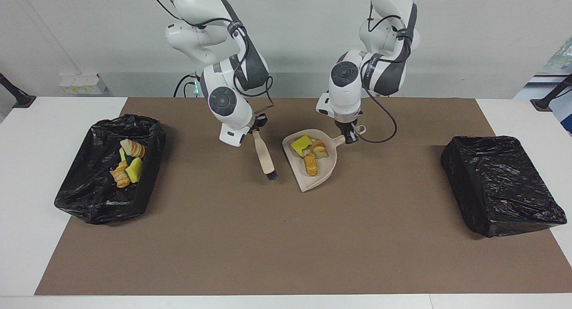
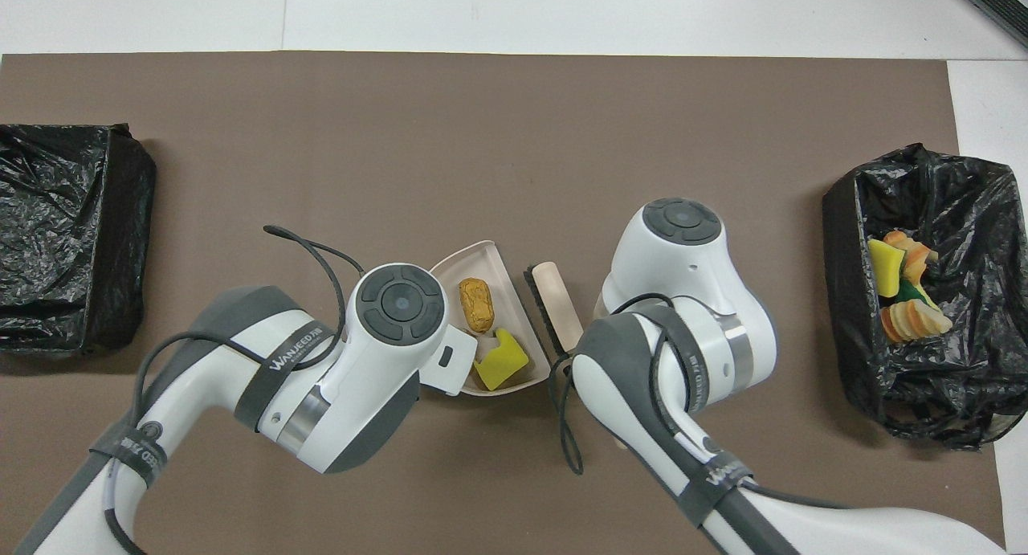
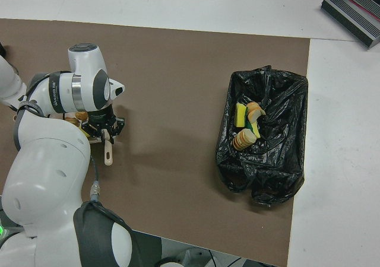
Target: Sweep and dump trash in bin
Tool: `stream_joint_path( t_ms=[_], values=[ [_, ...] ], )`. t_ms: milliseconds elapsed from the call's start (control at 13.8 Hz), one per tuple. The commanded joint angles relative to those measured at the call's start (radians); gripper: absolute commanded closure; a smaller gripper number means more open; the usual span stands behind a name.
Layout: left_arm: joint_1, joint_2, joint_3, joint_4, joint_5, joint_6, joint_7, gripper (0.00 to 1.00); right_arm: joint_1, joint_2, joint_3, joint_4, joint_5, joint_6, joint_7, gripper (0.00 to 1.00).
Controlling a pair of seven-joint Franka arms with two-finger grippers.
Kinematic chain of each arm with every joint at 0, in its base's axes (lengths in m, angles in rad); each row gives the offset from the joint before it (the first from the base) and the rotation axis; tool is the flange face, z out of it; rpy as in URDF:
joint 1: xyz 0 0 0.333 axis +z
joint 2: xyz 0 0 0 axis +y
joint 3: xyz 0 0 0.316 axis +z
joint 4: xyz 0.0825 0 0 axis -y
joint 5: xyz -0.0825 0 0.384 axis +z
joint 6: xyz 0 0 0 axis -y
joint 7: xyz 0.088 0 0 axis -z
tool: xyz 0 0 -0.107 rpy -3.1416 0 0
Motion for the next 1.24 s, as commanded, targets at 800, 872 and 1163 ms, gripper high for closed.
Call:
stream_joint_path(
  t_ms=[800,872,1163],
  values=[
    [0.514,-0.234,0.003,0.057,0.01,0.002,0.588,1.0,0.101,-0.109,0.01,-0.118,-0.051,0.083,0.424,1.0],
    [0.566,-0.227,0.003,0.074,0.01,0.005,0.651,1.0,0.139,-0.106,0.01,-0.132,-0.046,0.089,0.479,1.0],
    [0.748,-0.207,0.003,0.102,0.022,0.061,0.763,1.0,0.354,-0.09,0.012,-0.144,-0.009,0.115,0.671,1.0]
  ],
)
